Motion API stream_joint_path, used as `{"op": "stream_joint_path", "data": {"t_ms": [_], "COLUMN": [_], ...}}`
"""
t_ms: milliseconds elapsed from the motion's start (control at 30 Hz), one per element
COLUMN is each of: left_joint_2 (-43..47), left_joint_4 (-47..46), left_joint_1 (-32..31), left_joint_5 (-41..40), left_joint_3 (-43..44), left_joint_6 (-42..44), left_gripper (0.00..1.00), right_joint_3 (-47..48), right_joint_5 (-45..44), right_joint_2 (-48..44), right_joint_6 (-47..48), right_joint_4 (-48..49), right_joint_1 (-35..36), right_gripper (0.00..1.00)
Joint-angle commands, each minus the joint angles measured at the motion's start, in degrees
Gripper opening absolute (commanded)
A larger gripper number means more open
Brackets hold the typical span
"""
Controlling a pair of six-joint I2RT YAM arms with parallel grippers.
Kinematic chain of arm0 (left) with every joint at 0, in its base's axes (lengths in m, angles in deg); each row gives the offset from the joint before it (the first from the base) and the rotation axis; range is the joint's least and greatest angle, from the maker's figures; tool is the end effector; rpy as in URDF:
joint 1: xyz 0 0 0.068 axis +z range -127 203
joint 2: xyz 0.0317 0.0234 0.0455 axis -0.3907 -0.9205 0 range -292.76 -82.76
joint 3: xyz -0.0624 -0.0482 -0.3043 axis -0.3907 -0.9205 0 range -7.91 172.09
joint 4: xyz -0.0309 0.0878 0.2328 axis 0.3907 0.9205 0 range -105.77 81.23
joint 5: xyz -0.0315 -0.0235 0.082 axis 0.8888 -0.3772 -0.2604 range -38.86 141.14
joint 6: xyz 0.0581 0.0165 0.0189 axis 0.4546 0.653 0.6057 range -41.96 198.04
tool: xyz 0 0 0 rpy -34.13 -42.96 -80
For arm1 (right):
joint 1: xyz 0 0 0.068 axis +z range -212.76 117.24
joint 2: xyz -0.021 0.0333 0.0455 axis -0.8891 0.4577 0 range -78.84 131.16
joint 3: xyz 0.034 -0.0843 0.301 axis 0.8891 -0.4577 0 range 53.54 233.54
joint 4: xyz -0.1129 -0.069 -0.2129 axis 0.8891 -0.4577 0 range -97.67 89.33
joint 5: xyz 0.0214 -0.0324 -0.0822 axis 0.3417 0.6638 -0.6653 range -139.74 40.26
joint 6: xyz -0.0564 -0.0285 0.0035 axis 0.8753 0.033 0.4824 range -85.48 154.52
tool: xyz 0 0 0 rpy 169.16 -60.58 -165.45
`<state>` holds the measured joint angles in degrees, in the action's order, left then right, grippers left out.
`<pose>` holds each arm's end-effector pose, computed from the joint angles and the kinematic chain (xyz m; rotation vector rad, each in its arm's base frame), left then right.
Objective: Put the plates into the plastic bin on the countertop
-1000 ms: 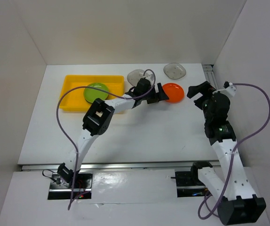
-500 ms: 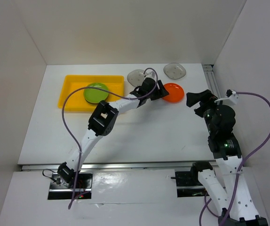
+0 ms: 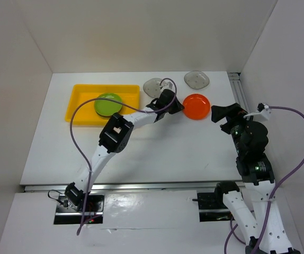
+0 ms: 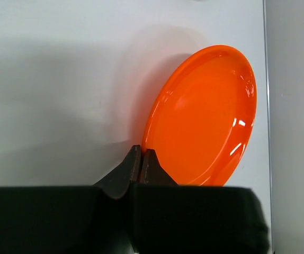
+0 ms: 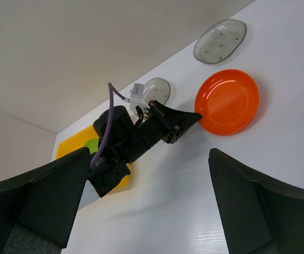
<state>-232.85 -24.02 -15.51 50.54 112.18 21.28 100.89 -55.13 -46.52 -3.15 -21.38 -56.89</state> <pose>0.4949 -0.3931 0.1563 -0.3423 2.0846 -1.0503 0.0924 0.0050 0.3839 0.5328 1.6073 0.4944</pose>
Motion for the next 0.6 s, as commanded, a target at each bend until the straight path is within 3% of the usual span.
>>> {"op": "stream_joint_path", "data": {"t_ms": [0,233,367,467,567], "left_joint_2": [7.5,21.8,33.2,41.0,49.0], "left_joint_4": [-1.1,3.2,7.4,17.8,20.5], "left_joint_1": [-0.3,0.4,1.6,6.3,12.1], "left_joint_5": [-1.1,-1.1,-7.1,-10.5,-14.2], "left_joint_3": [-3.5,-8.1,-16.9,-20.8,-29.8], "left_joint_6": [3.6,5.9,5.1,0.3,-1.8], "left_gripper": [0.0,0.0,0.0,0.0,0.0], "right_joint_3": [1.4,0.9,0.9,0.9,0.3], "right_joint_5": [-0.8,-0.8,-0.2,1.1,2.2], "right_joint_2": [-0.8,-1.5,-1.5,-1.5,-1.5], "right_joint_6": [0.5,0.5,0.0,-0.6,-0.6], "right_joint_4": [-0.9,-0.9,-0.9,-0.9,-0.4], "right_joint_1": [0.4,0.4,0.4,0.4,0.4], "right_gripper": [0.99,0.99,0.99,0.99,0.99]}}
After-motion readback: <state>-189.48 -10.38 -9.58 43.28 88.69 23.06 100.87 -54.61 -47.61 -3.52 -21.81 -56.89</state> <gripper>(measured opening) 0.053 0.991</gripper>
